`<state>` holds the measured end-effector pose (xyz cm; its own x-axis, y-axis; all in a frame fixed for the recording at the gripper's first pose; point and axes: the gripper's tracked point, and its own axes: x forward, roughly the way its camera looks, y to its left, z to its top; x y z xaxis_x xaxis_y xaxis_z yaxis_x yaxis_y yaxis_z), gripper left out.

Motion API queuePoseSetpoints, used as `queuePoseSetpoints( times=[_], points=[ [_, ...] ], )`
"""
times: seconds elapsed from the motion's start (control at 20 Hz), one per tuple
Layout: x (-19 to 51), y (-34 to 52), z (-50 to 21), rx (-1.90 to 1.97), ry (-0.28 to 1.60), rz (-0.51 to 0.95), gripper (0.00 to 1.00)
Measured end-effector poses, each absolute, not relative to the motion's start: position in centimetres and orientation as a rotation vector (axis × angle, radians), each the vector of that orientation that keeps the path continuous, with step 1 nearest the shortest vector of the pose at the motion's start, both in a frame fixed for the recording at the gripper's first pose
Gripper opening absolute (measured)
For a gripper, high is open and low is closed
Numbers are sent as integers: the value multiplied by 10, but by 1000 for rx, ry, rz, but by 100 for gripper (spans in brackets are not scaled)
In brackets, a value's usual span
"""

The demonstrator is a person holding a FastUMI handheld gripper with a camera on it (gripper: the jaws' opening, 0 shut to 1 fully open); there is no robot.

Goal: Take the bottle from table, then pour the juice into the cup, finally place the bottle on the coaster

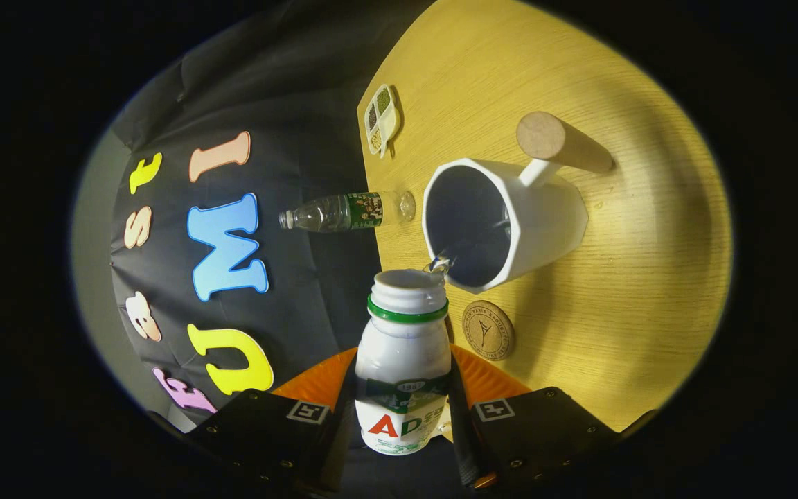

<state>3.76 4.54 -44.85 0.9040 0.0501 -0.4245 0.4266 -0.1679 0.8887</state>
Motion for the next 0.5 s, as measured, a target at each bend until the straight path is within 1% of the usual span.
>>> queuePoseSetpoints(
  times=[0.5],
  points=[
    [41, 39, -447, 1802, 319, -378, 62]
  ],
)
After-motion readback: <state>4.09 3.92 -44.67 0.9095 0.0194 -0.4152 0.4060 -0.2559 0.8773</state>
